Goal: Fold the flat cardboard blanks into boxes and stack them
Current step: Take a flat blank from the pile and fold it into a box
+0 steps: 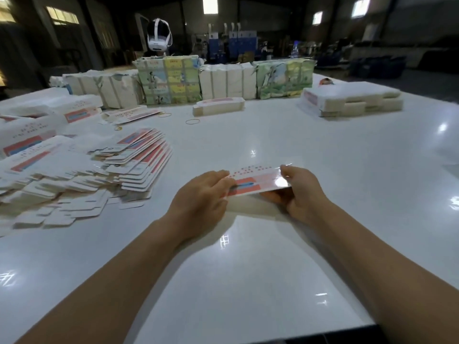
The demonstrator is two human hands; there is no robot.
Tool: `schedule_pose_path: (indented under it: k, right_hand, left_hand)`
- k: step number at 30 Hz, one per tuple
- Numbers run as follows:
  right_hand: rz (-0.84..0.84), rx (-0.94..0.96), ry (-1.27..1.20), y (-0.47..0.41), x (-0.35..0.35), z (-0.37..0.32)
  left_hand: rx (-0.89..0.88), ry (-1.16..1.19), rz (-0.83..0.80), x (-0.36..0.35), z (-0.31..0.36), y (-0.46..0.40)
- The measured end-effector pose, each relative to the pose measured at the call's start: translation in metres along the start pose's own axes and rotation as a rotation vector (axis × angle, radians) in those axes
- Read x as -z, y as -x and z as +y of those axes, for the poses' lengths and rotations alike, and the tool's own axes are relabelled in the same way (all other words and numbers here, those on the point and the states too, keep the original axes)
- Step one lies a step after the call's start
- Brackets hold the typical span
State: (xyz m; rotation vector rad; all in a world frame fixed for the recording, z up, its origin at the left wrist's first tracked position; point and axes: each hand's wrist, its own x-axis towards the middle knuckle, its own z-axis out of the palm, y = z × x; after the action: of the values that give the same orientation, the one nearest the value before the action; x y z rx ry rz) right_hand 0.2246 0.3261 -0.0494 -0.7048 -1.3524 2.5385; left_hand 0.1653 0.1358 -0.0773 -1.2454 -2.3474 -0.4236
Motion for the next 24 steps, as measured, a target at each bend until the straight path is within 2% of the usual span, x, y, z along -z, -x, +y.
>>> schedule_pose_path:
  k: [4,6,11,14,18,21,24]
  right_hand:
    - [-0.101,0.03,0.091,0.0,-0.003,0.006]
    - [-0.172,0.048,0.103,0.001,-0.004,0.007]
    - [-0.362,-0.015,-0.101,0.003,0.001,0.002]
    - [-0.494,-0.005,-0.114,0.003,0.005,0.001]
    - [-0.523,0.151,0.155,0.001,0.01,-0.001]
    - [-0.547,0.126,0.338,0.0,0.015,0.0]
    - [-0.466,0.183,0.543,-0.001,0.016,0.001]
  left_hand:
    - [0.174,-0.044,-0.178,-0.006,0.013,-0.018]
    - [0.192,-0.101,-0.215,-0.006,0.018,-0.03]
    - [0.162,0.049,0.011,-0.007,0.024,-0.031]
    - [0.132,0.095,0.117,-0.004,0.022,-0.028]
    - [0.066,0.021,0.121,0.004,0.018,-0.021]
    - [0.029,-0.033,0.048,0.007,0.02,-0.016]
    - [0.033,-0.075,0.027,0.012,0.023,-0.016]
